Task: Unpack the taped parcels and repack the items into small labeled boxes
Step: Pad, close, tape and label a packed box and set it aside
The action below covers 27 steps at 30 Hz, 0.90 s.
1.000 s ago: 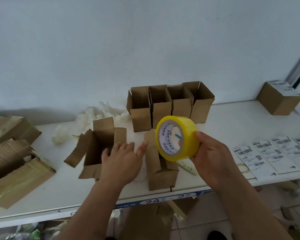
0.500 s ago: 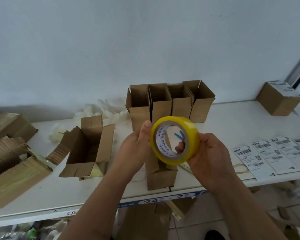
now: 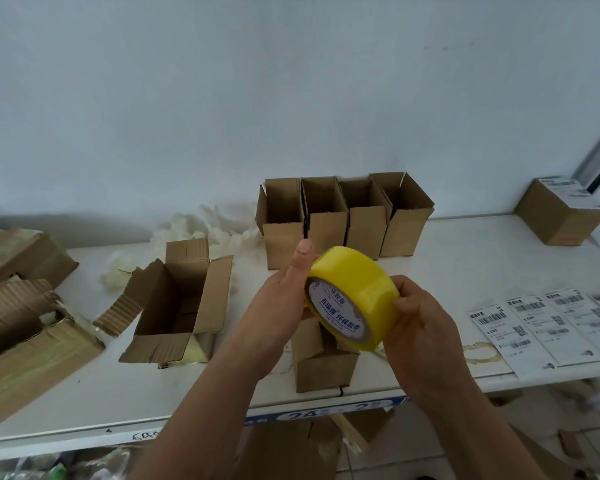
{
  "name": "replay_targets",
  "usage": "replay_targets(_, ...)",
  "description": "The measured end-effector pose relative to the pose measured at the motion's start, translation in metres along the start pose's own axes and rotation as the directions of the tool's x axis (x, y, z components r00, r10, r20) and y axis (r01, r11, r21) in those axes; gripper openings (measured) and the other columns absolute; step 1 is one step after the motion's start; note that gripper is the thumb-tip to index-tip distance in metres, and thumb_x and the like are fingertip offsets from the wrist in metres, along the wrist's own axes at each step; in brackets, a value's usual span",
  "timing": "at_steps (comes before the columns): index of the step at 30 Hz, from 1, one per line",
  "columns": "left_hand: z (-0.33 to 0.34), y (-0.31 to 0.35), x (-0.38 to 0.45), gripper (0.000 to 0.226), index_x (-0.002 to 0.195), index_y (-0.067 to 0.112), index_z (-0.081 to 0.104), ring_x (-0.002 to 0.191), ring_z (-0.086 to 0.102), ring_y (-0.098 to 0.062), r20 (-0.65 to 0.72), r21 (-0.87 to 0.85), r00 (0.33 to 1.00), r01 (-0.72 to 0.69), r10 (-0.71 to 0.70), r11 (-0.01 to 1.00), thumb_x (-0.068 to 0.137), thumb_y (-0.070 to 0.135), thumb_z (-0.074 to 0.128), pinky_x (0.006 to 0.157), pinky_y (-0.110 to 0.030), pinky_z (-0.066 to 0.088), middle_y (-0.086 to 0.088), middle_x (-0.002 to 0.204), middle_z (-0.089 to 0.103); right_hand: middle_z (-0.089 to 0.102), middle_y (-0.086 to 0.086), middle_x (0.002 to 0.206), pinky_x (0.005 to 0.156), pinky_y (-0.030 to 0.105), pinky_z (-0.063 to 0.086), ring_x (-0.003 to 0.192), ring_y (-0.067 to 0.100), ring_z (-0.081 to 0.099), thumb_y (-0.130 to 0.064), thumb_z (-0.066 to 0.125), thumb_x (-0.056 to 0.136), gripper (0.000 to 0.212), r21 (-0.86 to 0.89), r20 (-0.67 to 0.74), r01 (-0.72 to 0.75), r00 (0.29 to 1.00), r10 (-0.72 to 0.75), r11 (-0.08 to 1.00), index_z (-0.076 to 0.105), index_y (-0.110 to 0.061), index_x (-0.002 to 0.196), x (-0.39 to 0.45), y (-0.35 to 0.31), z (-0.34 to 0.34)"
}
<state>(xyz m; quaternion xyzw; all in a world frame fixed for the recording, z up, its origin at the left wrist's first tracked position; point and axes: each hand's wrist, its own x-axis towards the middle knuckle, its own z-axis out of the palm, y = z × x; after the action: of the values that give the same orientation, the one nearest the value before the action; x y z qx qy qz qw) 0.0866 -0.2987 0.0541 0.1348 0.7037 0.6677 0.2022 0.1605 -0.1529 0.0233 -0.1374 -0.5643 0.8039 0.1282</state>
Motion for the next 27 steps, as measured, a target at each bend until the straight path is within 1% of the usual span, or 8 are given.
replay_targets(2, -0.001, 0.001, -0.002, 0.054, 0.071, 0.040, 0.074, 0.083, 0.071, -0.004, 0.015, -0.011, 1.000, 0.011, -0.011, 1.000, 0.076, 0.072, 0.031, 0.084, -0.027, 0.054, 0.010, 0.083, 0.075, 0.065, 0.012, 0.088, 0.080, 0.041, 0.053, 0.085, 0.025, 0.064, -0.053, 0.079, 0.047, 0.071, 0.197, 0.014, 0.011, 1.000, -0.014, 0.980, 0.059, -0.007, 0.098, -0.002, 0.002, -0.001)
replay_targets(6, -0.002, 0.004, -0.003, 0.056, 0.083, 0.040, 0.078, 0.096, 0.071, -0.012, 0.041, -0.070, 0.999, 0.030, -0.027, 0.997, 0.078, 0.071, 0.031, 0.096, -0.034, 0.052, 0.000, 0.097, 0.076, 0.064, 0.012, 0.075, 0.094, 0.048, 0.049, 0.074, 0.023, 0.064, -0.026, 0.034, 0.097, 0.037, 0.529, -0.032, -0.026, 0.998, 0.051, 0.848, 0.063, -0.003, 0.092, -0.002, 0.001, -0.001)
replay_targets(10, -0.001, 0.001, -0.001, 0.061, 0.113, 0.029, 0.069, 0.105, 0.069, -0.013, 0.052, -0.094, 0.997, 0.056, -0.051, 0.994, 0.079, 0.068, 0.037, 0.102, -0.039, 0.050, 0.007, 0.105, 0.075, 0.068, 0.010, 0.080, 0.088, 0.041, 0.056, 0.077, 0.023, 0.066, -0.023, 0.044, 0.091, 0.032, 0.740, -0.009, -0.066, 0.994, 0.108, 0.670, 0.071, -0.008, 0.093, 0.000, 0.000, 0.002)
replay_targets(14, -0.003, -0.002, -0.004, 0.049, 0.116, 0.028, 0.066, 0.108, 0.066, -0.008, 0.094, 0.002, 0.995, 0.034, -0.034, 0.999, 0.081, 0.059, 0.049, 0.103, -0.036, 0.049, 0.011, 0.108, 0.073, 0.069, 0.017, 0.111, 0.107, 0.046, 0.043, 0.103, 0.027, 0.068, -0.019, 0.067, 0.060, 0.055, 0.796, -0.025, -0.065, 0.990, 0.140, 0.602, 0.071, -0.005, 0.112, 0.005, 0.003, 0.000)
replay_targets(17, -0.003, -0.007, -0.002, 0.029, 0.117, 0.033, 0.065, 0.105, 0.063, -0.002, 0.062, 0.173, 0.998, -0.023, 0.012, 0.985, 0.089, 0.042, 0.064, 0.098, -0.030, 0.050, 0.014, 0.110, 0.070, 0.057, 0.023, 0.134, 0.117, 0.052, 0.027, 0.133, 0.035, 0.047, -0.026, 0.053, 0.086, 0.054, 0.823, 0.011, -0.114, 0.983, 0.184, 0.556, 0.054, -0.005, 0.135, 0.005, 0.004, 0.002)
replay_targets(20, -0.003, -0.012, 0.002, 0.010, 0.103, 0.033, 0.068, 0.094, 0.066, -0.004, -0.065, 0.213, 0.997, -0.035, 0.050, 0.976, 0.093, 0.030, 0.065, 0.083, -0.023, 0.053, 0.013, 0.101, 0.071, 0.060, 0.025, 0.129, 0.110, 0.056, 0.036, 0.126, 0.041, 0.053, -0.032, 0.029, 0.103, 0.048, 0.828, 0.019, -0.153, 0.969, 0.246, 0.540, 0.050, -0.004, 0.136, 0.006, 0.007, 0.003)
replay_targets(23, -0.003, -0.015, 0.004, 0.009, 0.090, 0.032, 0.065, 0.090, 0.062, -0.003, -0.137, 0.272, 0.982, -0.090, 0.131, 0.958, 0.095, 0.026, 0.062, 0.074, -0.016, 0.047, 0.013, 0.092, 0.068, 0.062, 0.024, 0.127, 0.097, 0.056, 0.047, 0.118, 0.042, 0.059, -0.036, 0.029, 0.105, 0.048, 0.809, 0.018, -0.192, 0.952, 0.304, 0.555, 0.049, -0.006, 0.136, 0.005, 0.009, 0.006)
replay_targets(27, 0.001, -0.012, 0.004, 0.014, 0.086, 0.033, 0.061, 0.086, 0.057, 0.008, -0.206, 0.308, 0.943, -0.191, 0.261, 0.932, 0.096, 0.023, 0.059, 0.067, -0.007, 0.042, 0.018, 0.089, 0.064, 0.070, 0.019, 0.113, 0.086, 0.049, 0.056, 0.100, 0.034, 0.070, -0.037, 0.042, 0.100, 0.042, 0.579, -0.052, -0.296, 0.916, 0.397, 0.760, 0.057, -0.008, 0.127, 0.001, 0.001, 0.006)
